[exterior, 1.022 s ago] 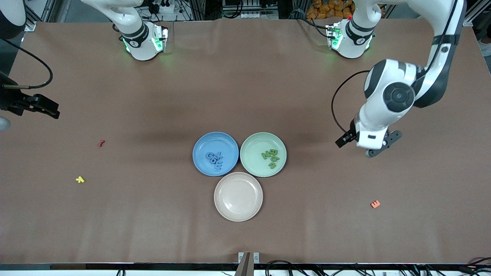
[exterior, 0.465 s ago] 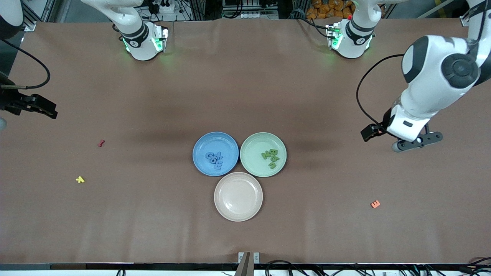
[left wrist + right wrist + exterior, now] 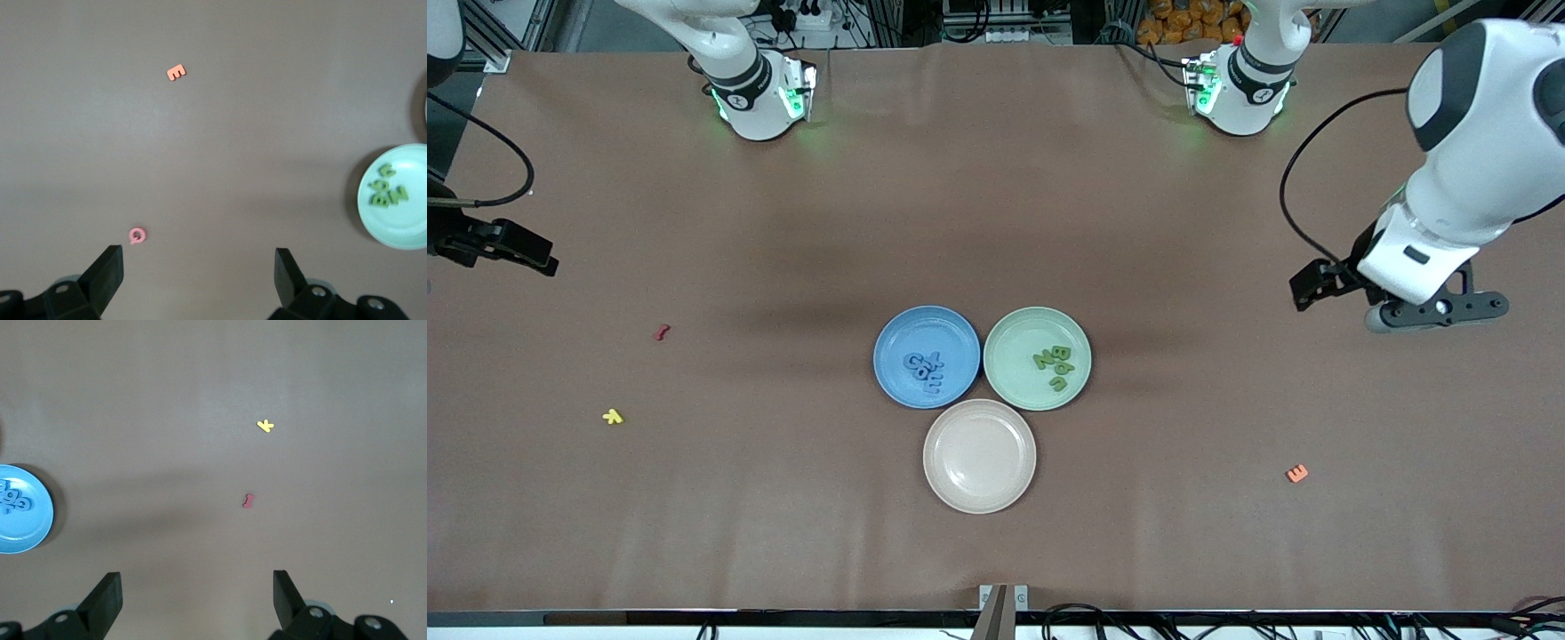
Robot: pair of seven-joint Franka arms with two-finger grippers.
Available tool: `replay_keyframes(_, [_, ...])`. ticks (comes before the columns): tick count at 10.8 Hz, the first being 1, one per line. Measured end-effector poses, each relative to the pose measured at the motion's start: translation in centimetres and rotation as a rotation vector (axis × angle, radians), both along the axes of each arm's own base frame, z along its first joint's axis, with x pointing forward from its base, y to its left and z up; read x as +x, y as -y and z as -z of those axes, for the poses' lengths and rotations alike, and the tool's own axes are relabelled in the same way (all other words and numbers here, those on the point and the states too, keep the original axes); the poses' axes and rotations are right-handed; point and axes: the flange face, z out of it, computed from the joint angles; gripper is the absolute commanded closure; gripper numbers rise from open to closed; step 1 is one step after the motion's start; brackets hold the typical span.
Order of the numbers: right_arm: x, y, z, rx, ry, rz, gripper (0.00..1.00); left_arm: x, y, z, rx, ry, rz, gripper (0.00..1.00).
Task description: Sort letters by color into matching plates
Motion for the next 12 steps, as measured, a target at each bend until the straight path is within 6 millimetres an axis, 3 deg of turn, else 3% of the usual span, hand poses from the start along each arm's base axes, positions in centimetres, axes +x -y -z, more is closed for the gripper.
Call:
replay_keyframes(3, [0.0,-0.1,0.0,0.005,0.0,0.0,0.0,-2.2,-1.8,-4.0,0.02,-0.015,0.09,0.0])
replay_keyframes(5, [0.0,-0.2,0.1,0.006,-0.001,-0.003,0.0,-2.9,-1.8,-5.4,0.022,-0.007,0.107,0.0])
replay_keyframes(12, [0.0,-1.1,0.1,0.008,-0.001,-0.018,0.0,-3.1,-1.5,-5.5,0.022,-0.022,0.115,0.0])
